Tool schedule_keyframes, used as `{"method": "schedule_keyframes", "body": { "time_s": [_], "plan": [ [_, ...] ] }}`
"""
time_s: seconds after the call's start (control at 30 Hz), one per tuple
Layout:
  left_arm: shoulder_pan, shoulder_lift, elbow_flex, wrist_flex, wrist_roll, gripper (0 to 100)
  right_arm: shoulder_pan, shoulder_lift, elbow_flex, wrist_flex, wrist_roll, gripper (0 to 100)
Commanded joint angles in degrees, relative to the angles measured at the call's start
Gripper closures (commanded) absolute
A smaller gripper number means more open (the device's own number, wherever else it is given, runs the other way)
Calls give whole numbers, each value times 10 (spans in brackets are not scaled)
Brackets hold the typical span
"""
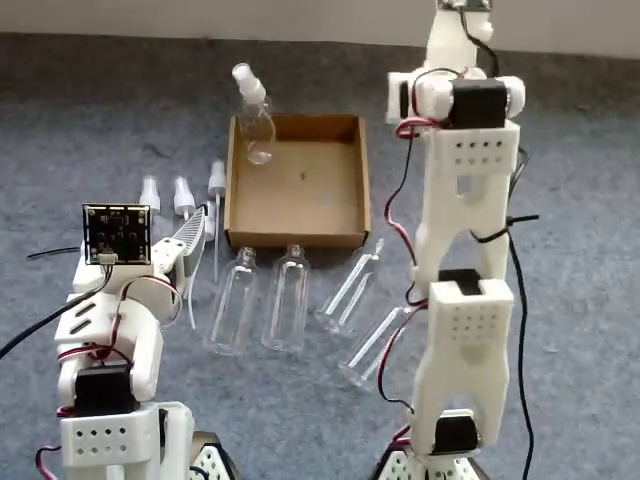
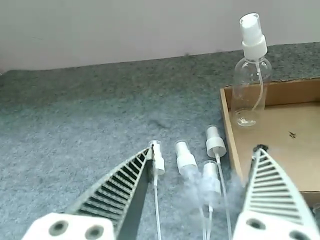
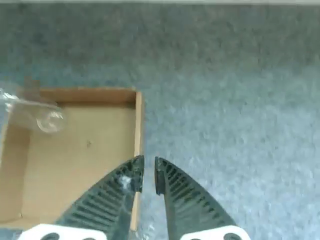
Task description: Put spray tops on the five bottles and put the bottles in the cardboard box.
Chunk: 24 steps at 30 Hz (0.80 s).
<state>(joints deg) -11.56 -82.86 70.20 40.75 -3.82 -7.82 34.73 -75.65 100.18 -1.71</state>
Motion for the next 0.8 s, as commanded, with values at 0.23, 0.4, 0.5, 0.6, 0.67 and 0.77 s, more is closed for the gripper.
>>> {"method": "schedule_keyframes", "body": {
  "time_s": [0.23,0.4,0.5,0.6,0.67,0.77],
  "plan": [
    [10,0,1,-12,-3,716,1,-393,681,-49,1,986],
    [10,0,5,-19,-3,716,-8,-548,943,-132,-14,984],
    [10,0,5,-19,-3,716,-30,-625,1062,-173,-53,933],
    [10,0,6,-18,-3,716,-65,-689,1150,-200,-69,843],
    [10,0,6,-18,-3,716,-88,-724,1196,-216,-95,783],
    [10,0,6,-18,-3,716,-115,-761,1254,-255,-155,711]
  ]
}}
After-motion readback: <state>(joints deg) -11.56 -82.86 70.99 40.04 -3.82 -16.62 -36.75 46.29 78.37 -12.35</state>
